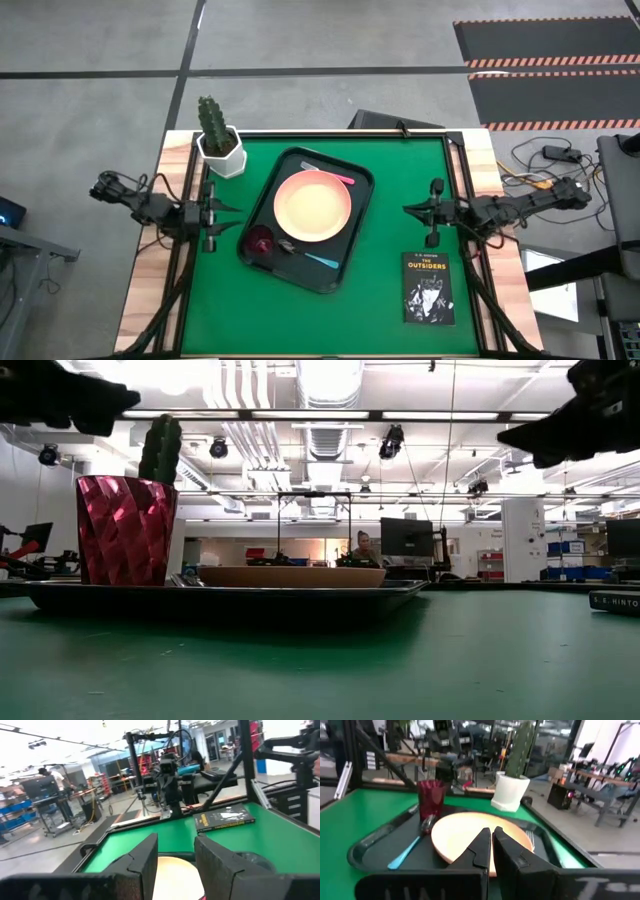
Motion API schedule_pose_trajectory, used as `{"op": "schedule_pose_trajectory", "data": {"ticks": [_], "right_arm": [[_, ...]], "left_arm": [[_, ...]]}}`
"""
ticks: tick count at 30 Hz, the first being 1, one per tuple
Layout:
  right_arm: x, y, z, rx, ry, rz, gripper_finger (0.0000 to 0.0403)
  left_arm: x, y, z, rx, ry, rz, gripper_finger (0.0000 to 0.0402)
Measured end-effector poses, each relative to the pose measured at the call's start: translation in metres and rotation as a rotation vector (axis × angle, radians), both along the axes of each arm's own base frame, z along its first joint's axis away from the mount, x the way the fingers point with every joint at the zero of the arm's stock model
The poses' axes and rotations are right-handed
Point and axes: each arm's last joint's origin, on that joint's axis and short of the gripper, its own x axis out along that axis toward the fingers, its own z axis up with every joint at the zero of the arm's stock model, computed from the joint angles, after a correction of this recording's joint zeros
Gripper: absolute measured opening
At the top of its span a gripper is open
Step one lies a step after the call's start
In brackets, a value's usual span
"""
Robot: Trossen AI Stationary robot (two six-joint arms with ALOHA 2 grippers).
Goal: Pick and place plate/cup/fork/spoon on tray
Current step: Return to Home Position
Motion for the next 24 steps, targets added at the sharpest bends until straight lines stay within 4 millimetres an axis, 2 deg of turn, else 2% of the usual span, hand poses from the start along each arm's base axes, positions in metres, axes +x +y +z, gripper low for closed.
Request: {"op": "schedule_pose_trajectory", "data": {"ticks": [6, 13, 17, 24], "right_arm": [[-0.007, -0.002, 0.002, -0.047, -0.034, 0.007, 0.0009], [-0.011, -0.002, -0.007, -0.1, -0.071, 0.047, 0.0009], [-0.011, -0.004, -0.018, -0.099, -0.048, 0.048, 0.0009], [-0.01, -0.005, -0.019, -0.083, -0.039, 0.039, 0.0008]], "left_arm": [[-0.001, 0.001, -0.018, -0.012, -0.007, 0.017, 0.0109], [0.005, -0.001, -0.034, -0.034, -0.046, 0.057, 0.0109], [0.006, 0.0, -0.035, -0.044, -0.068, 0.067, 0.0109], [0.006, -0.001, -0.036, -0.041, -0.062, 0.067, 0.0109]]}}
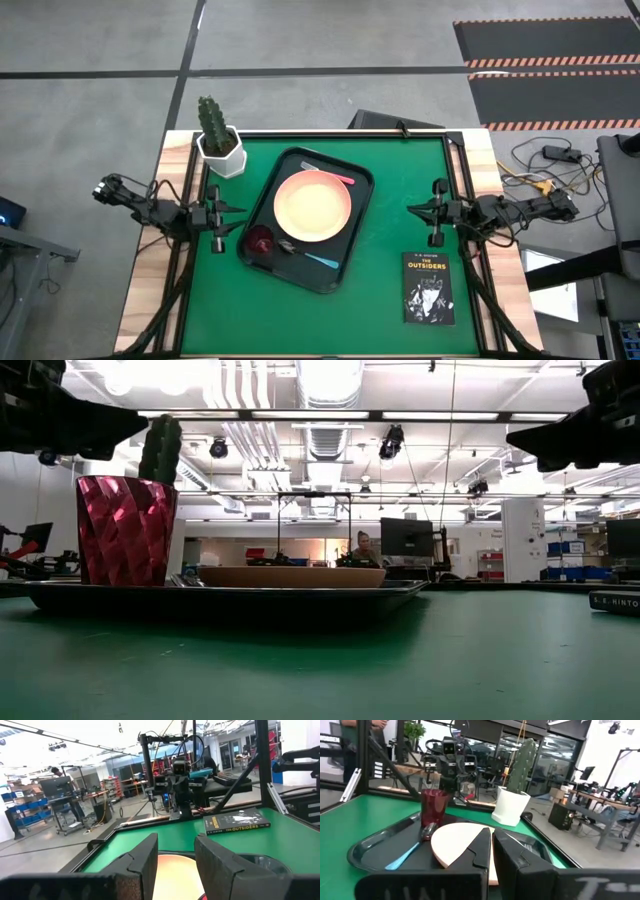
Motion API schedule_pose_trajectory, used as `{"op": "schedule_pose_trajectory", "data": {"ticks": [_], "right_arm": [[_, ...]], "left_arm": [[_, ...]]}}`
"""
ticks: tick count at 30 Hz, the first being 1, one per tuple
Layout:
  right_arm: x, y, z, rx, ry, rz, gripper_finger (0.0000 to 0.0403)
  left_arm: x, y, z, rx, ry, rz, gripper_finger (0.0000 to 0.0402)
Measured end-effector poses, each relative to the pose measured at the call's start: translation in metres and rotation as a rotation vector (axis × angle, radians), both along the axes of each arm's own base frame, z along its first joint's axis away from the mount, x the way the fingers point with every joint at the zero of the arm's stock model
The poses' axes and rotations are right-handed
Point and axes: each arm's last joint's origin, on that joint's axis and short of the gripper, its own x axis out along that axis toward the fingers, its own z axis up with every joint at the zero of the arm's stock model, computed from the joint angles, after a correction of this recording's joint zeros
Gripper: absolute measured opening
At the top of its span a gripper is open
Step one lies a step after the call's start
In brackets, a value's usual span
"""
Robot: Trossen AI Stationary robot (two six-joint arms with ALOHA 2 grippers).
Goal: Pick and place plate/cup/fork/spoon on tray
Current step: Return to Home Position
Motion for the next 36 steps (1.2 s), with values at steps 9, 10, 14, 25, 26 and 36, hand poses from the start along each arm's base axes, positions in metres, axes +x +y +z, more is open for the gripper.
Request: {"op": "schedule_pose_trajectory", "data": {"ticks": [9, 10, 14, 25, 26, 36], "right_arm": [[-0.002, -0.009, 0.0, 0.098, -0.017, -0.323, 0.0009], [-0.002, -0.01, 0.0, 0.117, -0.022, -0.349, 0.0009], [-0.003, -0.01, 0.0, 0.215, -0.05, -0.361, 0.0009], [-0.002, -0.01, -0.001, 0.227, -0.052, -0.359, 0.0009], [-0.002, -0.01, -0.001, 0.219, -0.05, -0.36, 0.0009], [-0.002, -0.01, -0.001, 0.214, -0.048, -0.36, 0.0009]], "left_arm": [[0.001, 0.0, -0.001, 0.006, 0.014, 0.003, 0.0109], [0.001, 0.0, -0.002, 0.008, 0.018, 0.003, 0.0109], [0.002, -0.001, -0.003, 0.016, 0.029, 0.004, 0.0109], [0.004, -0.002, -0.005, 0.026, 0.054, 0.003, 0.0109], [0.004, -0.002, -0.005, 0.026, 0.055, 0.003, 0.0109], [0.005, -0.002, -0.007, 0.032, 0.07, 0.002, 0.0109]]}}
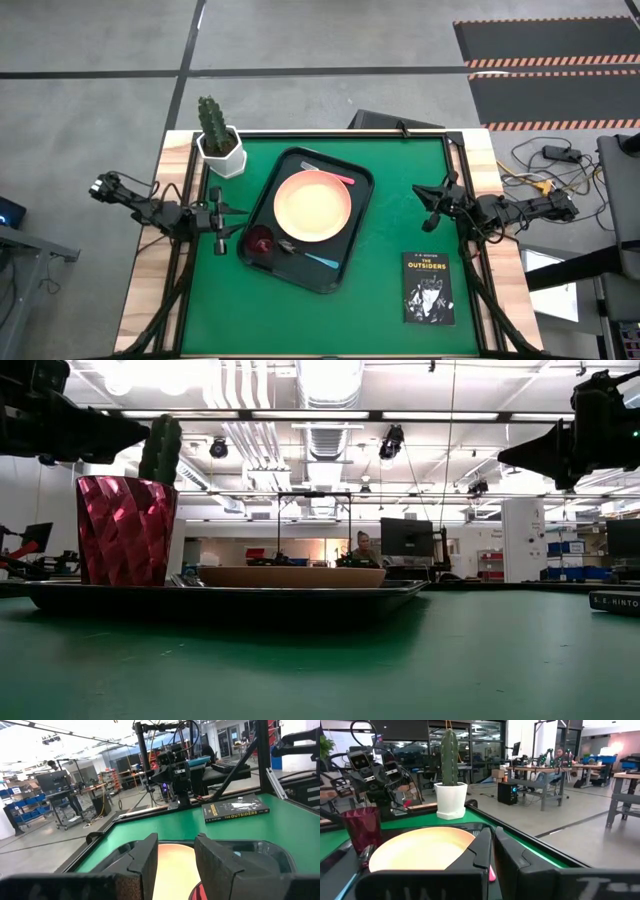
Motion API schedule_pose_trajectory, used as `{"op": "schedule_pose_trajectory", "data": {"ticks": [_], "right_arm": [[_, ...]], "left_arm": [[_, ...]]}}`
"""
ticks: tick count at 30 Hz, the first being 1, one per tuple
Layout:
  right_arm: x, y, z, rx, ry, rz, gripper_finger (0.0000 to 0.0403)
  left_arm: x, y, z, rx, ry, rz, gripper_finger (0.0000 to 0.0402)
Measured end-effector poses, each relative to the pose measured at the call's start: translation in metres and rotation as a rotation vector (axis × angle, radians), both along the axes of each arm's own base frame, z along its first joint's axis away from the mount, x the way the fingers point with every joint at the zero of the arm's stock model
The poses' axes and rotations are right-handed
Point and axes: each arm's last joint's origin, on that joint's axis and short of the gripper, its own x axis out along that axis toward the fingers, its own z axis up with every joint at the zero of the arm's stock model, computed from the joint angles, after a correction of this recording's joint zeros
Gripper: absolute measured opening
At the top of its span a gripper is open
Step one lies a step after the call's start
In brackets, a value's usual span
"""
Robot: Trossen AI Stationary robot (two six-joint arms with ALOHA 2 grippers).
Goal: Pick and place plate/cup/fork/spoon on tray
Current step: Return to Home Position
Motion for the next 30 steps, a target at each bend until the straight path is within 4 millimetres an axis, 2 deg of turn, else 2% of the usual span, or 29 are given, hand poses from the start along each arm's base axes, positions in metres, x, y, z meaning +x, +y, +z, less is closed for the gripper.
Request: {"op": "schedule_pose_trajectory", "data": {"ticks": [30], "right_arm": [[0.0, 0.0, -0.0002, 0.001, 0.001, 0.0, 0.0009]], "left_arm": [[0.0022, -0.001, -0.0031, 0.016, 0.034, -0.001, 0.0109]]}}
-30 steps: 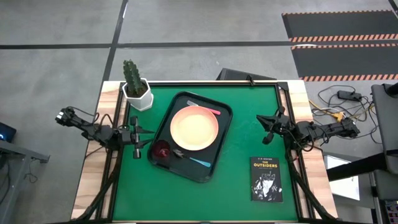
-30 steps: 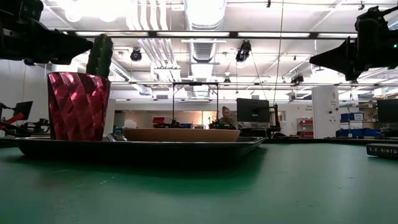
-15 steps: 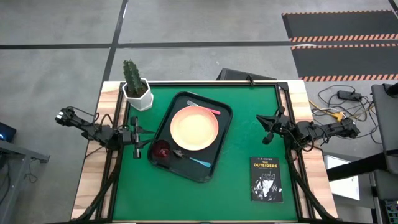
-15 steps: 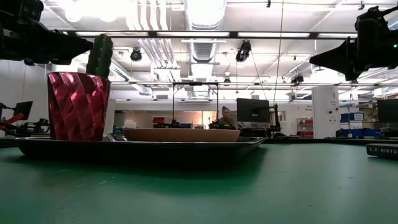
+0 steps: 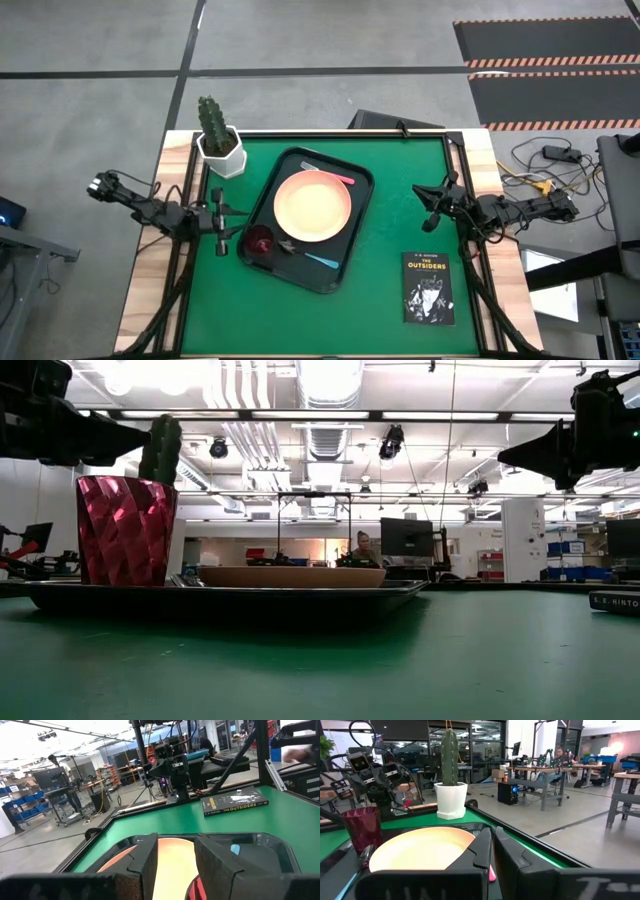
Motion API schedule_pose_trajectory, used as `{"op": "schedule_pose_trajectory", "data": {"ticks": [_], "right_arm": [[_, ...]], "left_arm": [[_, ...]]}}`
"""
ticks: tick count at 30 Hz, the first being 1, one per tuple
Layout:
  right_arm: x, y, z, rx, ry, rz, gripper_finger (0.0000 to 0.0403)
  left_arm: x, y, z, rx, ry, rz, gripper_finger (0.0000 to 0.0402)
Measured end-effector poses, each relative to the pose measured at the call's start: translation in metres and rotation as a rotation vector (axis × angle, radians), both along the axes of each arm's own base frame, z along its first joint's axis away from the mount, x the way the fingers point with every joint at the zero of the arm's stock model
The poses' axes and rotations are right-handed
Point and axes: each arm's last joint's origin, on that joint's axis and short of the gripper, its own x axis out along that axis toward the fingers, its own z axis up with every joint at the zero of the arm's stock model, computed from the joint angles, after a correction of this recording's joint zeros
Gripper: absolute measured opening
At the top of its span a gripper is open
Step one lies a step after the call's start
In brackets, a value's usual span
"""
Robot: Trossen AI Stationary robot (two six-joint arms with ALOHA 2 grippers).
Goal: Pick and place plate/cup/fork/spoon on tray
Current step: Return to Home Position
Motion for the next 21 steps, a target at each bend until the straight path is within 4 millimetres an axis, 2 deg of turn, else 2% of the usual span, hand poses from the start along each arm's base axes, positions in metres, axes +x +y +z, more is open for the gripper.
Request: {"op": "schedule_pose_trajectory", "data": {"ticks": [21], "right_arm": [[0.0, 0.0, -0.0001, 0.0, 0.0, 0.0, 0.0009]], "left_arm": [[0.0036, -0.0017, -0.0056, 0.028, 0.061, 0.0, 0.0109]]}}
